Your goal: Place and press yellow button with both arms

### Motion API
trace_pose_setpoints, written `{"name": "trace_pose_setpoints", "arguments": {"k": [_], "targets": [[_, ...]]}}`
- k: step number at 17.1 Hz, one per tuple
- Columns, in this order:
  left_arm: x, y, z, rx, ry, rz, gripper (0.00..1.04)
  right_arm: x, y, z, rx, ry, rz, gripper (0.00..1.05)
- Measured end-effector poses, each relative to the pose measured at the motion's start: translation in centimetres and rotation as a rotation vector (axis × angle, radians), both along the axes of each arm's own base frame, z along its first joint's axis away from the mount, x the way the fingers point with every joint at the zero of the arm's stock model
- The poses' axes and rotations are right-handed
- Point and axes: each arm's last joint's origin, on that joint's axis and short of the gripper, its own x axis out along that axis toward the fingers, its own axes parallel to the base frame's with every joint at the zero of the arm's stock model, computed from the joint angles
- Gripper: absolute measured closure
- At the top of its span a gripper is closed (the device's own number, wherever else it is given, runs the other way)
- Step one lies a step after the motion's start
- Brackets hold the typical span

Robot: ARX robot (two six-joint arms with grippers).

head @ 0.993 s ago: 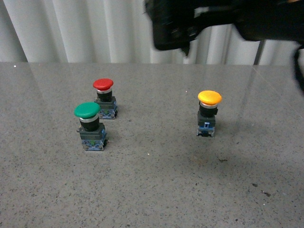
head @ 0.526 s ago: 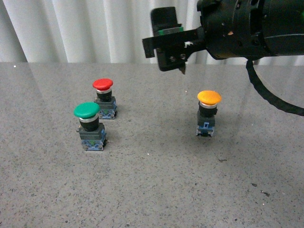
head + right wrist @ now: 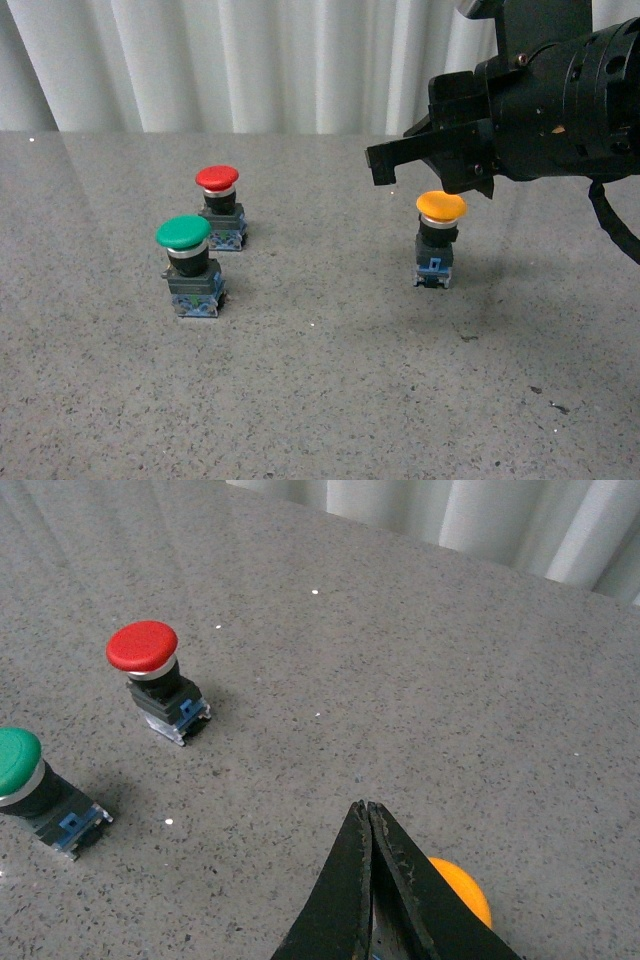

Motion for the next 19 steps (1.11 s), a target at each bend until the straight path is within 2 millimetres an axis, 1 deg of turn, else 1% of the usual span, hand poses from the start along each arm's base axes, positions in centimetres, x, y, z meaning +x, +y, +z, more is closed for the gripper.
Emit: {"name": "trace_pose_setpoints", "arguments": {"k": [2, 6, 11, 15, 19], "targets": [[0.0, 0.0, 0.0, 0.000, 0.000, 0.000, 0.07, 0.2, -0.1, -0.2, -0.001, 0.002, -0.005, 1.03], [0.0, 0.0, 0.0, 0.000, 0.000, 0.000, 0.07, 1.1, 0.0, -2.0, -0.022, 0.062, -0.014, 1.03], [0.0, 0.0, 0.0, 0.000, 0.000, 0.000, 0.07, 1.8, -1.2, -2.1, -0.022, 0.070, -0.046, 1.03], [0.0, 0.0, 0.0, 0.000, 0.000, 0.000, 0.07, 1.8, -1.7, -2.3, -0.019, 0.080, -0.044, 1.03], [0.0, 0.0, 0.0, 0.000, 0.000, 0.000, 0.07, 1.7, -1.6, -2.6, -0.022, 0.089, -0.031, 1.03]]}}
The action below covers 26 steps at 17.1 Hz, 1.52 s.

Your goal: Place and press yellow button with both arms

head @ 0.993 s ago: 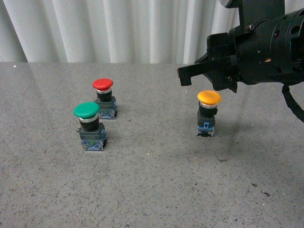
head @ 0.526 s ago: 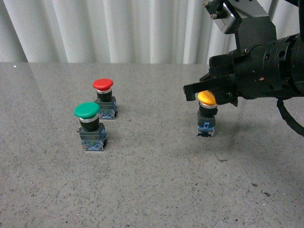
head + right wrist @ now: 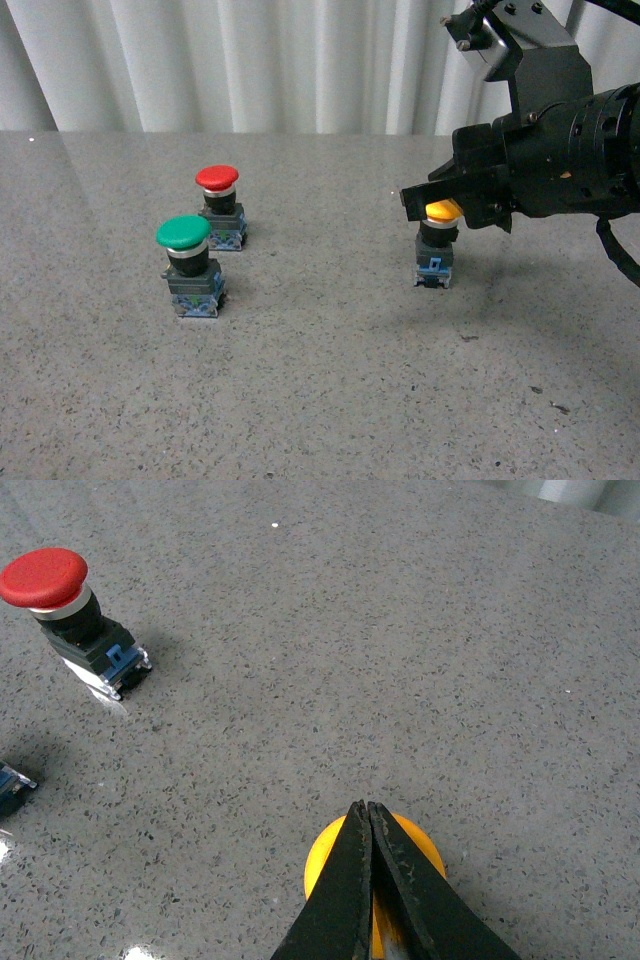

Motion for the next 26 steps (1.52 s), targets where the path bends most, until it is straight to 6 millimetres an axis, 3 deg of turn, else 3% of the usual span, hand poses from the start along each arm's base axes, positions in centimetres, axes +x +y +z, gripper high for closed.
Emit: {"name": "trace_pose_setpoints", "arguments": {"k": [13, 16, 19, 23, 26], "targets": [[0.0, 0.0, 0.0, 0.000, 0.000, 0.000, 0.07, -0.1, -0.3, -1.6, -0.035, 0.035, 0.022, 1.03], [0.0, 0.0, 0.0, 0.000, 0.000, 0.000, 0.07, 0.0, -0.2, -1.2, -0.004, 0.011, 0.024, 1.03], [0.0, 0.0, 0.0, 0.000, 0.000, 0.000, 0.07, -0.2, -0.2, -0.2, 0.063, -0.002, 0.016, 1.03], [0.0, 0.0, 0.0, 0.000, 0.000, 0.000, 0.07, -1.8, -0.7, 5.5, 0.246, -0.131, 0.040, 1.03], [0.0, 0.0, 0.0, 0.000, 0.000, 0.000, 0.07, -2.3, -1.0, 6.4, 0.277, -0.148, 0.045, 1.03]]}}
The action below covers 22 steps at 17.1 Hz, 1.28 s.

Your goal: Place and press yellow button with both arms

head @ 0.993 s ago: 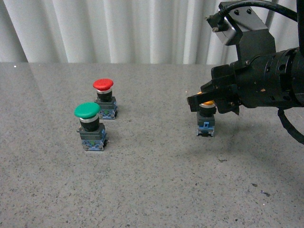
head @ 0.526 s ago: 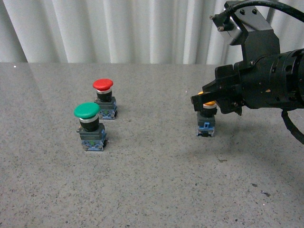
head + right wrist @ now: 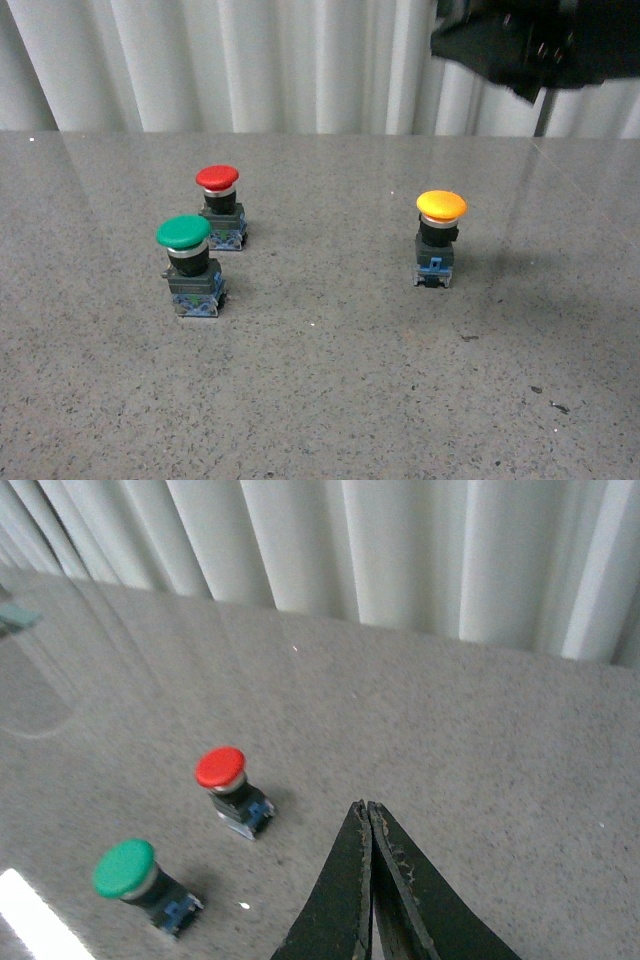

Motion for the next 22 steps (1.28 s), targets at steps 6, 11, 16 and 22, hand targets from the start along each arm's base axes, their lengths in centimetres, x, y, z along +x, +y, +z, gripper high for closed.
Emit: {"name": "trace_pose_setpoints", "arguments": {"k": [6, 11, 16, 22], "targets": [[0.0, 0.0, 0.0, 0.000, 0.000, 0.000, 0.07, -5.2, -3.1, 1.1, 0.114, 0.021, -0.011, 1.03], [0.0, 0.0, 0.0, 0.000, 0.000, 0.000, 0.07, -13.9, -10.0, -1.0, -0.118, -0.165, -0.613, 1.03], [0.0, 0.0, 0.0, 0.000, 0.000, 0.000, 0.07, -18.3, -11.9, -3.1, -0.107, -0.245, -0.598, 1.03], [0.0, 0.0, 0.0, 0.000, 0.000, 0.000, 0.07, -19.5, -11.9, -5.3, -0.111, -0.242, -0.597, 1.03]]}}
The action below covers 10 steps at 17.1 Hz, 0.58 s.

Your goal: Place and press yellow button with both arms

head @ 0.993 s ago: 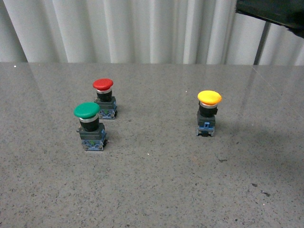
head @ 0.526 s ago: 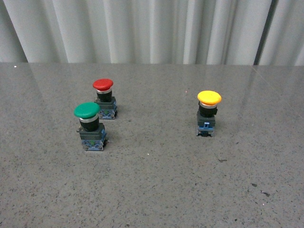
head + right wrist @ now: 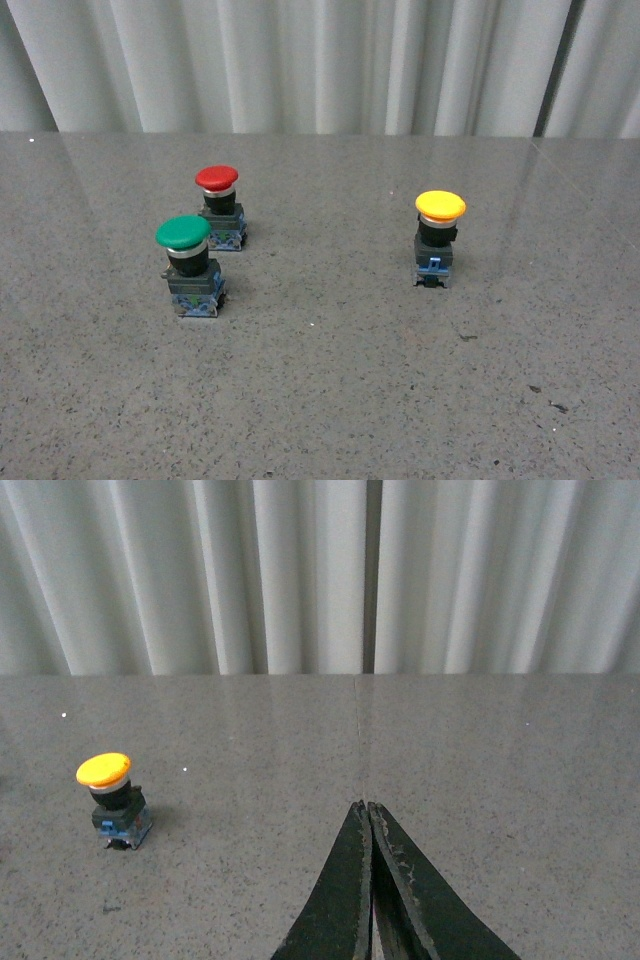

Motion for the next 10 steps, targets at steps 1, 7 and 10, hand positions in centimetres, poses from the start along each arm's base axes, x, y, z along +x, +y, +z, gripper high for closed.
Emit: {"name": "trace_pose_setpoints", "arguments": {"k": [1, 7, 10], "targets": [[0.0, 0.0, 0.0, 0.000, 0.000, 0.000, 0.07, -0.2, 0.0, -0.6, 0.000, 0.011, 0.000, 1.03], [0.0, 0.0, 0.0, 0.000, 0.000, 0.000, 0.07, -1.0, 0.0, -1.5, 0.000, 0.008, 0.000, 1.03], [0.0, 0.0, 0.0, 0.000, 0.000, 0.000, 0.07, -1.3, 0.0, -2.0, 0.000, -0.013, 0.000, 1.03]]}}
